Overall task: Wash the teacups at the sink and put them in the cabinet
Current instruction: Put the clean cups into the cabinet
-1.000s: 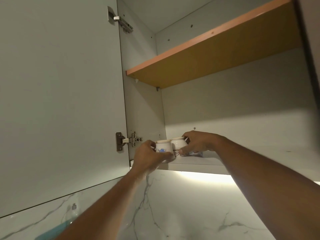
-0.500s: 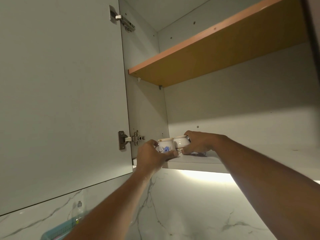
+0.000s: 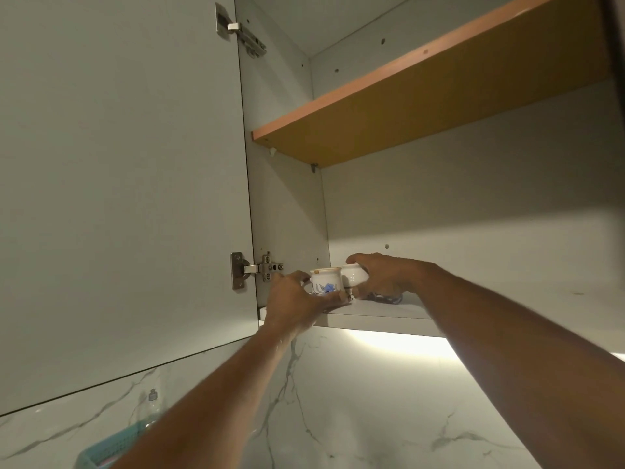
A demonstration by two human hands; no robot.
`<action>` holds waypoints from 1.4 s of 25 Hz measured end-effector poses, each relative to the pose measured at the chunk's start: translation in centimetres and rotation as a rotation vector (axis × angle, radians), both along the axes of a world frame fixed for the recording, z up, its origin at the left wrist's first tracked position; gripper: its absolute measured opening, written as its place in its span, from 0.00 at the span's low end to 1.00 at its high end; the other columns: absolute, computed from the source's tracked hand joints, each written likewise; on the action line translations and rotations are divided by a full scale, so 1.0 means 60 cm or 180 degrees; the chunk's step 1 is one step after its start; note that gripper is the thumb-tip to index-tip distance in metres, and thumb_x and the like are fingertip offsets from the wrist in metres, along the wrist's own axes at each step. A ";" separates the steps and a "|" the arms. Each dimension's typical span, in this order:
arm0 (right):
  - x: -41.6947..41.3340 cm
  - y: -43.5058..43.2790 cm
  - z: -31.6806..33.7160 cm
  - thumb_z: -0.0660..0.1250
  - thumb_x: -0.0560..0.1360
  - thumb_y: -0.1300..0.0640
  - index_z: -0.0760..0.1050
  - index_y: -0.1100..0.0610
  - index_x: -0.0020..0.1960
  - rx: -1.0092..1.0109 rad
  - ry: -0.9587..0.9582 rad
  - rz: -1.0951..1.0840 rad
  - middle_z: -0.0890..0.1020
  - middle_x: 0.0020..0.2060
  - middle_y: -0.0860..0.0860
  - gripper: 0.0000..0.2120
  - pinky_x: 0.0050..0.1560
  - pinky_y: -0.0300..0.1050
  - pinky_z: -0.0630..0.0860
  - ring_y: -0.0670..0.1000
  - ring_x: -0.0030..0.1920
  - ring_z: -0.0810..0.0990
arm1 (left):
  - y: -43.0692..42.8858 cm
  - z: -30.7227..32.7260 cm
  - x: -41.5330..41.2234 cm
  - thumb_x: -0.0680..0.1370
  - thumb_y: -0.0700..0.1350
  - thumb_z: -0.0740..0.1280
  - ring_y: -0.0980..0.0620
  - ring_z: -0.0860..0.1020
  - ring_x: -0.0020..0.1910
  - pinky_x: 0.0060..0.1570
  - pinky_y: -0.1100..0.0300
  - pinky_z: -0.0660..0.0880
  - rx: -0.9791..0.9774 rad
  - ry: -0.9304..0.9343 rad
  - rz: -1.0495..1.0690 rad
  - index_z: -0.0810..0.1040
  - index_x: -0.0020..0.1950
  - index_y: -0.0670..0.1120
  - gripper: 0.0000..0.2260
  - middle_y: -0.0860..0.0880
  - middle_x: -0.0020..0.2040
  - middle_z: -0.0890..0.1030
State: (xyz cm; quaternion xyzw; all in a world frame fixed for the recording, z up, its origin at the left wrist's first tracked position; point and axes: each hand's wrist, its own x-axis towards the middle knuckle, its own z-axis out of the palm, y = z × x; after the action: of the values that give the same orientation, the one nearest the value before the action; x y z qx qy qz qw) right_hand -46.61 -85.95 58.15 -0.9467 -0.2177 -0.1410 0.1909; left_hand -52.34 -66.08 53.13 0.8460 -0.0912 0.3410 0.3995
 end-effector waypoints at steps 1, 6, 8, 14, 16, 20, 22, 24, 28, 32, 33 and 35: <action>0.001 -0.001 0.000 0.75 0.74 0.54 0.64 0.49 0.75 0.0037 0.0049 0.0021 0.76 0.64 0.52 0.33 0.47 0.43 0.73 0.54 0.57 0.77 | -0.001 -0.001 -0.001 0.48 0.79 0.72 0.53 0.80 0.52 0.50 0.58 0.80 -0.0001 -0.0026 -0.0007 0.76 0.45 0.59 0.35 0.50 0.55 0.81; -0.004 -0.003 0.002 0.74 0.77 0.55 0.61 0.50 0.77 -0.0043 -0.0001 0.0036 0.74 0.67 0.52 0.34 0.54 0.46 0.73 0.55 0.60 0.76 | 0.000 -0.001 -0.001 0.48 0.80 0.72 0.53 0.81 0.51 0.51 0.51 0.82 -0.0062 -0.0079 -0.0047 0.79 0.42 0.57 0.34 0.52 0.52 0.84; -0.003 -0.005 0.000 0.74 0.77 0.54 0.60 0.49 0.78 -0.0027 0.0019 0.0014 0.75 0.66 0.52 0.35 0.56 0.47 0.75 0.56 0.59 0.77 | -0.002 -0.001 -0.002 0.53 0.74 0.76 0.54 0.81 0.51 0.50 0.55 0.81 -0.0039 -0.0040 -0.0035 0.81 0.46 0.55 0.31 0.53 0.51 0.83; 0.001 -0.006 -0.004 0.72 0.77 0.48 0.55 0.50 0.79 -0.0112 0.0064 -0.0057 0.78 0.62 0.53 0.38 0.57 0.51 0.78 0.55 0.57 0.81 | -0.003 0.001 -0.009 0.61 0.63 0.81 0.65 0.75 0.35 0.39 0.64 0.76 -0.0107 -0.0087 -0.0141 0.82 0.46 0.51 0.23 0.62 0.35 0.76; -0.001 -0.004 -0.004 0.72 0.77 0.45 0.54 0.50 0.79 -0.0187 0.0053 -0.0088 0.78 0.63 0.52 0.39 0.58 0.51 0.78 0.54 0.55 0.81 | -0.004 -0.001 -0.008 0.59 0.65 0.81 0.64 0.77 0.35 0.44 0.58 0.80 -0.0096 -0.0081 -0.0088 0.84 0.46 0.49 0.26 0.60 0.36 0.79; -0.005 -0.003 -0.004 0.73 0.77 0.49 0.58 0.51 0.77 -0.0164 0.0080 -0.0036 0.78 0.60 0.53 0.35 0.45 0.43 0.76 0.50 0.49 0.78 | -0.003 -0.002 -0.003 0.57 0.68 0.80 0.64 0.79 0.39 0.45 0.58 0.81 -0.0051 -0.0034 -0.0044 0.85 0.47 0.48 0.30 0.56 0.45 0.85; -0.003 -0.004 -0.006 0.73 0.77 0.51 0.60 0.50 0.75 -0.0059 0.0103 -0.0022 0.78 0.60 0.53 0.33 0.40 0.40 0.75 0.49 0.47 0.78 | -0.003 -0.003 -0.002 0.59 0.64 0.81 0.65 0.76 0.36 0.43 0.60 0.80 -0.0074 -0.0046 -0.0110 0.84 0.49 0.47 0.28 0.57 0.45 0.83; -0.001 -0.004 -0.007 0.74 0.77 0.51 0.59 0.50 0.76 0.0023 0.0134 -0.0038 0.78 0.60 0.53 0.34 0.40 0.39 0.75 0.49 0.47 0.78 | -0.003 -0.005 -0.001 0.60 0.63 0.82 0.66 0.75 0.38 0.39 0.68 0.74 -0.0101 -0.0051 -0.0121 0.85 0.57 0.45 0.32 0.54 0.50 0.83; -0.015 -0.003 -0.007 0.73 0.76 0.48 0.49 0.51 0.81 0.0038 0.0162 -0.0070 0.72 0.71 0.52 0.44 0.55 0.45 0.76 0.54 0.58 0.79 | 0.001 -0.009 0.000 0.54 0.73 0.78 0.50 0.78 0.63 0.61 0.53 0.77 -0.0143 -0.0004 0.0072 0.73 0.72 0.43 0.55 0.46 0.67 0.78; -0.064 0.003 -0.004 0.73 0.74 0.54 0.62 0.54 0.76 0.0241 -0.0557 -0.0342 0.74 0.67 0.55 0.35 0.55 0.45 0.73 0.53 0.59 0.74 | 0.013 -0.036 -0.028 0.67 0.62 0.79 0.51 0.76 0.58 0.56 0.57 0.76 -0.0299 -0.0278 -0.0198 0.73 0.68 0.47 0.36 0.50 0.60 0.75; -0.078 0.006 -0.002 0.71 0.74 0.54 0.69 0.55 0.70 0.0237 -0.0949 -0.0452 0.76 0.63 0.54 0.27 0.53 0.45 0.72 0.53 0.57 0.75 | 0.016 -0.049 -0.038 0.71 0.60 0.77 0.53 0.76 0.57 0.55 0.60 0.75 -0.0257 -0.0460 -0.0228 0.74 0.64 0.48 0.28 0.52 0.57 0.74; -0.121 0.019 0.000 0.68 0.75 0.54 0.76 0.55 0.60 0.0359 -0.1385 -0.0535 0.80 0.56 0.52 0.15 0.47 0.45 0.70 0.53 0.53 0.77 | 0.022 -0.080 -0.066 0.75 0.58 0.73 0.59 0.75 0.55 0.53 0.64 0.72 -0.0013 -0.0835 -0.0096 0.77 0.60 0.50 0.19 0.56 0.56 0.75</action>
State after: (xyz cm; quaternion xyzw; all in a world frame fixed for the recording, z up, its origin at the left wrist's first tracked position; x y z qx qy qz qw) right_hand -53.84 -84.83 58.14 -0.8966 -0.1659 -0.3690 0.1797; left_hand -56.29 -64.75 48.30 0.7919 -0.1547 0.4428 0.3910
